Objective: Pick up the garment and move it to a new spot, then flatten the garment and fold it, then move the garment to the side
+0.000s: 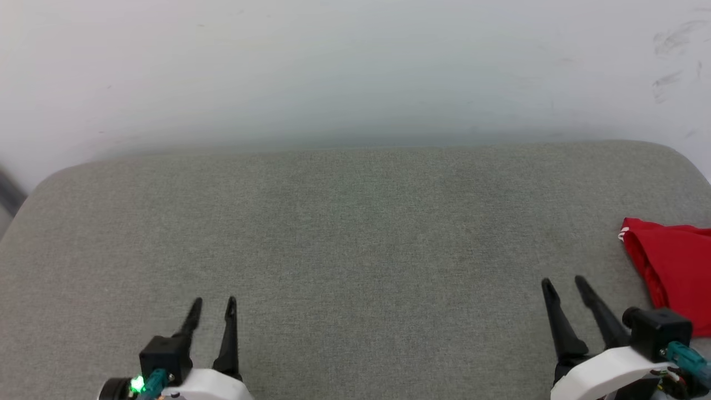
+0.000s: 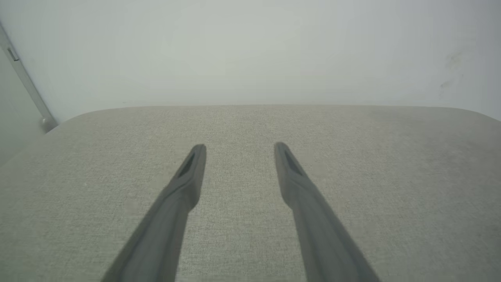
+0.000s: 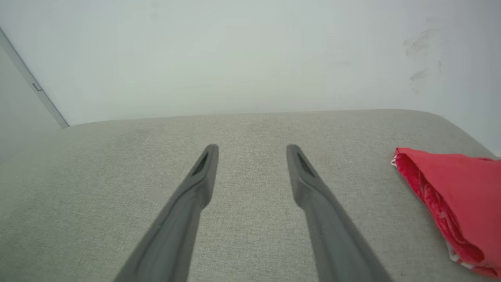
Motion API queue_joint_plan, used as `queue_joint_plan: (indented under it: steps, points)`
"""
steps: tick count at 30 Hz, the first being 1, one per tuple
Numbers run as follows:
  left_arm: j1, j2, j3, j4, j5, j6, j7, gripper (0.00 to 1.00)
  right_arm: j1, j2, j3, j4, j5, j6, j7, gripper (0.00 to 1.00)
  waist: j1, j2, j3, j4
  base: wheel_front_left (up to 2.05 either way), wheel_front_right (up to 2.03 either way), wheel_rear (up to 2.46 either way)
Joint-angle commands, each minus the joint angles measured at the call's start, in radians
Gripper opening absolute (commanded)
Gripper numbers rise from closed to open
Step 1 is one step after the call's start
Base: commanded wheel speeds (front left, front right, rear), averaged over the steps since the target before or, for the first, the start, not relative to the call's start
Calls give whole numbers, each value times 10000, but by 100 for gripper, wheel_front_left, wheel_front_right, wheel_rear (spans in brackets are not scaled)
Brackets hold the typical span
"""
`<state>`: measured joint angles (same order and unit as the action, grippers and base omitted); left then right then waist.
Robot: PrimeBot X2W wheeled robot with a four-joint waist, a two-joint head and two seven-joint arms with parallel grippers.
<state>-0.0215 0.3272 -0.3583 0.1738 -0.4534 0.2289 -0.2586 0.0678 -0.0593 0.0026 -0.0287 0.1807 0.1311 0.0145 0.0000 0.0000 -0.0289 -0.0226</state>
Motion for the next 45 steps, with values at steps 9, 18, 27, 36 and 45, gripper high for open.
queue_joint_plan:
  steps: [9,18,27,36,45]
  points:
    - [47,-319,362,178,-1139,-324,334,0,-89,-14,-56,425,1400,0,82,0,1,0,19,12,0,0,0]
    - [-99,-590,871,280,-2488,-746,727,0,-327,-36,-159,720,3058,-1,168,0,1,0,41,29,0,0,0]
    - [-257,-894,1434,381,-3945,-1195,1160,0,-562,-50,-277,1030,4848,-1,261,0,1,0,69,49,0,0,0]
    - [-362,-1147,1899,416,-5120,-1559,1519,0,-756,-54,-384,1281,6296,-1,351,0,1,0,95,67,0,0,0]
    - [-444,-1360,2283,446,-6065,-1863,1815,0,-910,-53,-474,1482,7461,-2,424,0,1,0,118,83,0,0,0]
